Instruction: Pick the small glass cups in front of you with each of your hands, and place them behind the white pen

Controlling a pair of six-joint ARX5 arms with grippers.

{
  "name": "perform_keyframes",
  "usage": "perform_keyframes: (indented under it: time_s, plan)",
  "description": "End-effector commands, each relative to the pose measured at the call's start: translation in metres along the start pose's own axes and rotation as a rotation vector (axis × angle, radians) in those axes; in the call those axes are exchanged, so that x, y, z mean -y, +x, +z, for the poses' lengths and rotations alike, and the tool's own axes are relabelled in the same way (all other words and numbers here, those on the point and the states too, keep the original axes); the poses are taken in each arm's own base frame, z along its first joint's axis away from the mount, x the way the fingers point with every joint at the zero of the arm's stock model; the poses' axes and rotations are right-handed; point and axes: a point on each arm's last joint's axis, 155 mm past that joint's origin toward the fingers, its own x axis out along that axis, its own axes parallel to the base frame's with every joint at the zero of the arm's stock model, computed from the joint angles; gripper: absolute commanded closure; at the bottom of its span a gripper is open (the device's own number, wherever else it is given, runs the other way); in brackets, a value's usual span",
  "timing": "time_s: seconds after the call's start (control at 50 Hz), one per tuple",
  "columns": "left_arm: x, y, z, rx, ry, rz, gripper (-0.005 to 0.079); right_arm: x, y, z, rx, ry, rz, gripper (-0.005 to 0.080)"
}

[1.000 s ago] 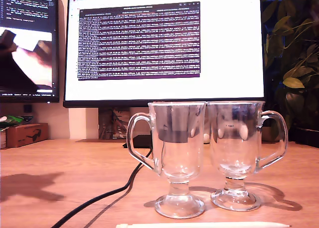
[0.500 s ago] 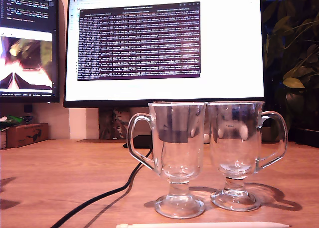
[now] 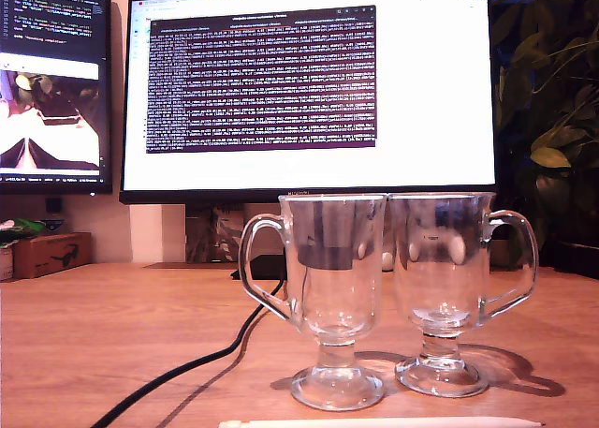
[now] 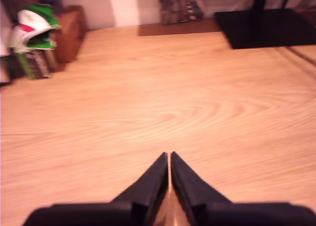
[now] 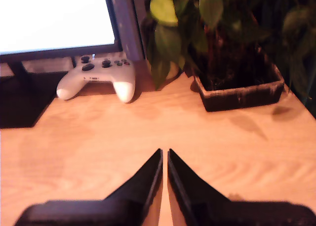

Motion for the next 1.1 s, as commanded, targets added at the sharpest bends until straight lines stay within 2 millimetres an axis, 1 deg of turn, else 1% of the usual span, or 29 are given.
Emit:
perform_keyframes:
  time_s: [0.0,0.14,0.32,0.48,0.56,0.62,0.66,0.76,0.84,0.86,0.96,1.08]
  plan:
    - [-0.005,-0.002,-0.012,-0.014,0.004,0.026,0.0762,-0.003,-0.003,0.004,0.034,-0.001,0.014,0.0752]
    - [-0.017,-0.008,-0.009,0.001,0.003,0.091,0.0762,-0.006,-0.009,0.006,0.062,-0.003,0.029,0.0752]
    - [-0.023,-0.015,-0.005,0.028,-0.002,0.118,0.0761,-0.016,-0.011,-0.001,0.053,-0.007,0.085,0.0752]
    - [-0.027,-0.022,0.000,0.062,-0.006,0.135,0.0762,-0.019,-0.012,-0.007,0.055,-0.018,0.095,0.0752]
    - [-0.032,-0.027,0.006,0.093,-0.010,0.160,0.0762,-0.019,-0.014,-0.005,0.087,-0.024,0.097,0.0752]
    - [-0.034,-0.030,0.010,0.116,-0.014,0.173,0.0762,-0.020,-0.016,-0.009,0.097,-0.029,0.102,0.0752]
    - [-0.038,-0.029,0.006,0.100,-0.017,0.190,0.0762,-0.020,-0.016,-0.010,0.104,-0.040,0.103,0.0752]
    - [-0.039,-0.030,0.009,0.109,-0.020,0.196,0.0762,-0.024,-0.018,-0.015,0.114,-0.064,0.124,0.0752]
    - [-0.041,-0.031,0.012,0.123,-0.023,0.202,0.0762,-0.023,-0.018,-0.027,0.083,-0.104,0.122,0.0752]
    - [-0.041,-0.031,0.013,0.126,-0.024,0.205,0.0762,-0.024,-0.018,-0.028,0.081,-0.105,0.123,0.0752]
    - [-0.044,-0.032,0.020,0.156,-0.030,0.211,0.0762,-0.030,-0.020,-0.019,0.118,-0.110,0.155,0.0752]
    - [-0.045,-0.032,0.020,0.155,-0.031,0.217,0.0762,-0.033,-0.024,-0.011,0.151,-0.115,0.166,0.0752]
